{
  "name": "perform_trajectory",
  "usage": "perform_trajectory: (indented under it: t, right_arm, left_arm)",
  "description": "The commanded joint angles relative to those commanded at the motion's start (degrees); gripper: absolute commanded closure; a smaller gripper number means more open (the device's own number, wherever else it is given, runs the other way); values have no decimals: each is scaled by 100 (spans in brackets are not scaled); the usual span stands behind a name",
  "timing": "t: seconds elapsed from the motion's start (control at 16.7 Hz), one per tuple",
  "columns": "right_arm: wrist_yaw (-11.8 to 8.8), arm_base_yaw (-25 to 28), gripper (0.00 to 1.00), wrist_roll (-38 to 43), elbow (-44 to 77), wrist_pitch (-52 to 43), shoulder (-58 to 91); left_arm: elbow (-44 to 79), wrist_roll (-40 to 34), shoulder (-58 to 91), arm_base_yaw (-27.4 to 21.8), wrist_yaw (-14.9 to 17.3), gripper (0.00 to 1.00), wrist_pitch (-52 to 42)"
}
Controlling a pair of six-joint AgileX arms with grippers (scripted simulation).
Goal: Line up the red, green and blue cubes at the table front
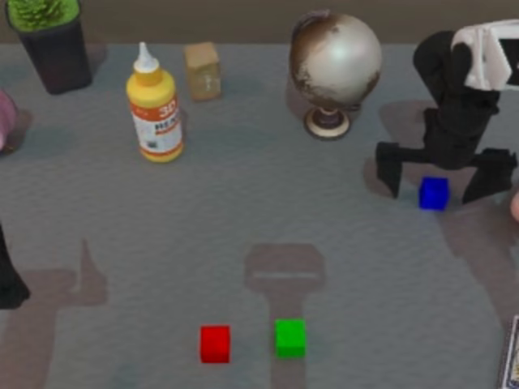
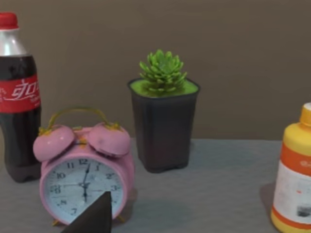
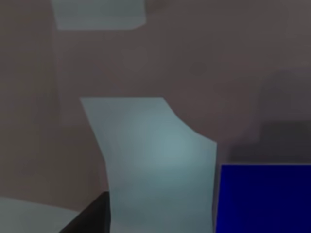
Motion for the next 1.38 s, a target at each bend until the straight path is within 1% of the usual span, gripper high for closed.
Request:
perform_trajectory:
  t: [0.24, 1.02, 1.08, 1.38]
  right_arm:
    - [0, 0, 0, 0, -6, 10, 6]
    - [0, 0, 98, 0, -6, 10, 6]
    - [0, 0, 100, 0, -6, 10, 6]
    - [0, 0, 100, 0, -6, 10, 6]
  left_arm:
    - [0, 0, 0, 0, 0, 0, 0]
    - [0, 0, 0, 0, 0, 0, 0]
    - [0, 0, 0, 0, 0, 0, 0]
    - [0, 0, 0, 0, 0, 0, 0]
